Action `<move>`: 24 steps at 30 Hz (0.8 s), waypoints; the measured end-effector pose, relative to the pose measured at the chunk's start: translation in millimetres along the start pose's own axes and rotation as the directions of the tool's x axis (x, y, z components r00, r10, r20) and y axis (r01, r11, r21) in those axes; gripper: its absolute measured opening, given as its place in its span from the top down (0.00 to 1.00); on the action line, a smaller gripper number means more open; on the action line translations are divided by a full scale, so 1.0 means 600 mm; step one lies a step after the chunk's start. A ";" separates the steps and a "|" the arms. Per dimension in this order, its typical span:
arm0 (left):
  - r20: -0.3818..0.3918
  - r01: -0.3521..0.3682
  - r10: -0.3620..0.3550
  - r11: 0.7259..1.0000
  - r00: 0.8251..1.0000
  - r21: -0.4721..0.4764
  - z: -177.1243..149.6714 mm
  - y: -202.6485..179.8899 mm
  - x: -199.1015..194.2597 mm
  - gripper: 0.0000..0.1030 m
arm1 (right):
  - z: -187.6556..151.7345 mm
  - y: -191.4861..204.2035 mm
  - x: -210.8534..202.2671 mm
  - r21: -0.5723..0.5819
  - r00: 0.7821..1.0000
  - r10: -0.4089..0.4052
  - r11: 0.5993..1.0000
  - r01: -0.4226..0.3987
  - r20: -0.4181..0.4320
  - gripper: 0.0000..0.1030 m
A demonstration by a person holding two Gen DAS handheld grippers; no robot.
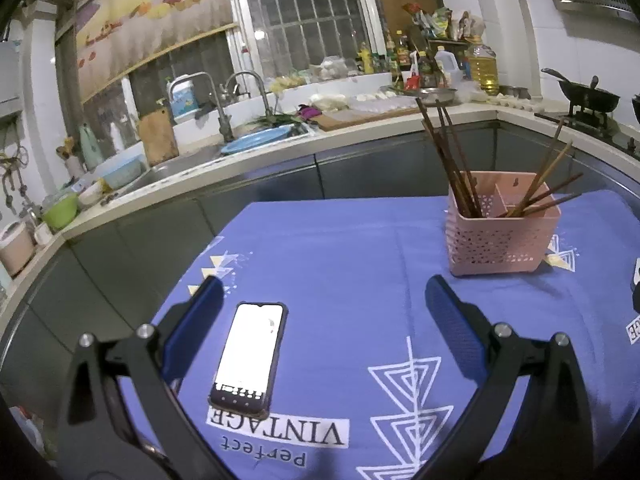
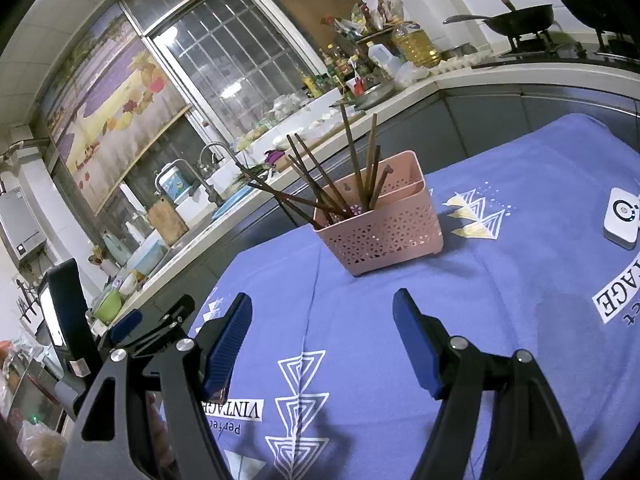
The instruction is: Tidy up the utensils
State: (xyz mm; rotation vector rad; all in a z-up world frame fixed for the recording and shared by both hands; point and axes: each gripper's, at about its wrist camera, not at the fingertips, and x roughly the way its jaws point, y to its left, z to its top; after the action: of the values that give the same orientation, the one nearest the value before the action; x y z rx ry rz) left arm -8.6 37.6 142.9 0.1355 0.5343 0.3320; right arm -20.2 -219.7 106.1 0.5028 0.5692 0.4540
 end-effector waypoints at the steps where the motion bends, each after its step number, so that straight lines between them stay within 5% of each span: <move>1: 0.001 -0.002 0.002 1.000 1.000 0.001 0.000 0.000 -0.001 0.06 | 0.000 0.000 0.000 0.000 1.000 0.000 1.000 0.000 -0.001 0.29; 24: 0.009 -0.006 0.006 1.000 1.000 0.011 0.003 0.011 -0.006 0.06 | -0.004 0.009 0.000 0.000 1.000 0.003 1.000 -0.003 -0.004 0.29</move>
State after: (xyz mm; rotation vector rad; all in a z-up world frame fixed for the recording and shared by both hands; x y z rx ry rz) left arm -12.3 42.6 147.5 0.1486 0.5274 0.3342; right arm -23.0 -214.6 107.3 0.5025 0.5725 0.4583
